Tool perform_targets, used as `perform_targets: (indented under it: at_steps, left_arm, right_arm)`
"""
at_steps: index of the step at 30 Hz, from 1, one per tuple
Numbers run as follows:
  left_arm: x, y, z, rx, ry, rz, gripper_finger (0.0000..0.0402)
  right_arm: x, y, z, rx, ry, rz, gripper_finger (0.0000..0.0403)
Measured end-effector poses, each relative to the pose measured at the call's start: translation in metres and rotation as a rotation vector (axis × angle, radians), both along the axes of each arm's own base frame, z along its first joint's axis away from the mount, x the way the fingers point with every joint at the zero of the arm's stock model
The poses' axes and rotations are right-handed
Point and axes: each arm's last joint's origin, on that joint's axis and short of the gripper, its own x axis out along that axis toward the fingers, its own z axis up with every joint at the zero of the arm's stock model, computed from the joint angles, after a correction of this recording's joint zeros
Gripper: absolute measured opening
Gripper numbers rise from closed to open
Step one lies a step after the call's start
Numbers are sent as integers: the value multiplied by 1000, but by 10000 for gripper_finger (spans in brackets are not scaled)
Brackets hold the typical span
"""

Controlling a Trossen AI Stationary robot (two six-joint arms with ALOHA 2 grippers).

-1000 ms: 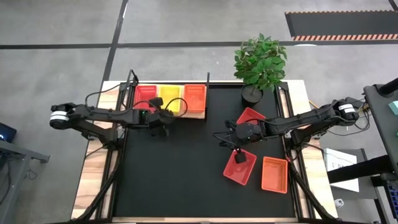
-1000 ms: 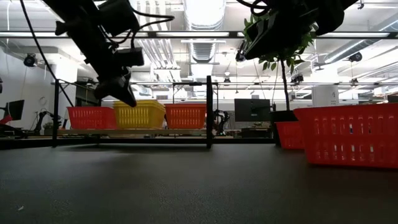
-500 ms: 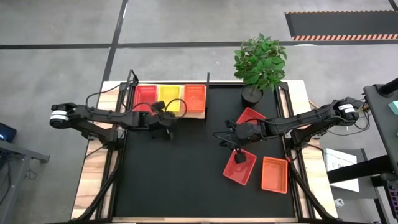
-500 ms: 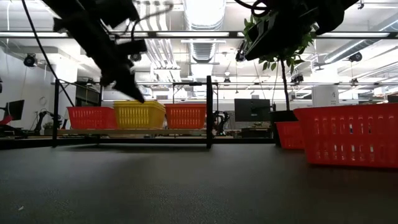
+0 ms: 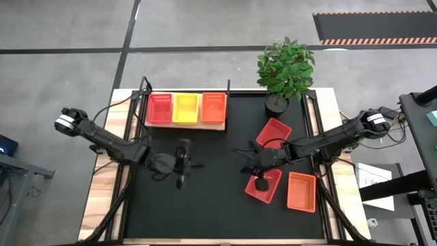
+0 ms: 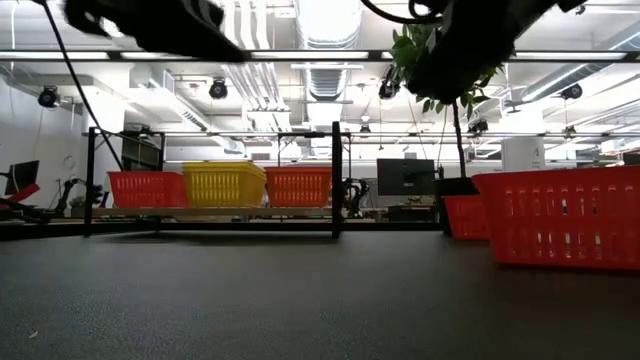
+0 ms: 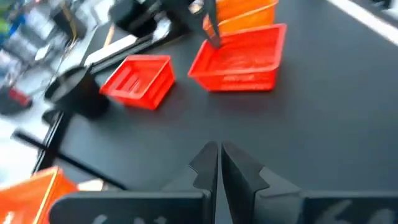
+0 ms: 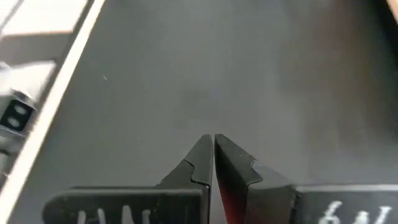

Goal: Stack baskets on shelf by color
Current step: Stack the top red bin on top of the other red bin on the shelf

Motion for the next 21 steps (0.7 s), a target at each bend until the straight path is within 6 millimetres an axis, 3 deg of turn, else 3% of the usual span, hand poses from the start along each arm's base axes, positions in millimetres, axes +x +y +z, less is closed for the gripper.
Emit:
perform_targets:
  at_steps: [4,10,15,21]
  left_arm:
    - [-10,-8,15,53,-48,-75,5]
    - [-26,-1,38,90,-142,-95,5]
    - [-35,3,46,120,-181,-107,5]
    - [-38,5,48,166,-189,-123,5]
  right_arm:
    - [-1,3,7,113,69,-97,9]
    - [-11,-8,11,168,322,-366,16]
    - [-28,-17,3,86,532,-612,58]
    - [-30,-35,-8,30,586,-785,125]
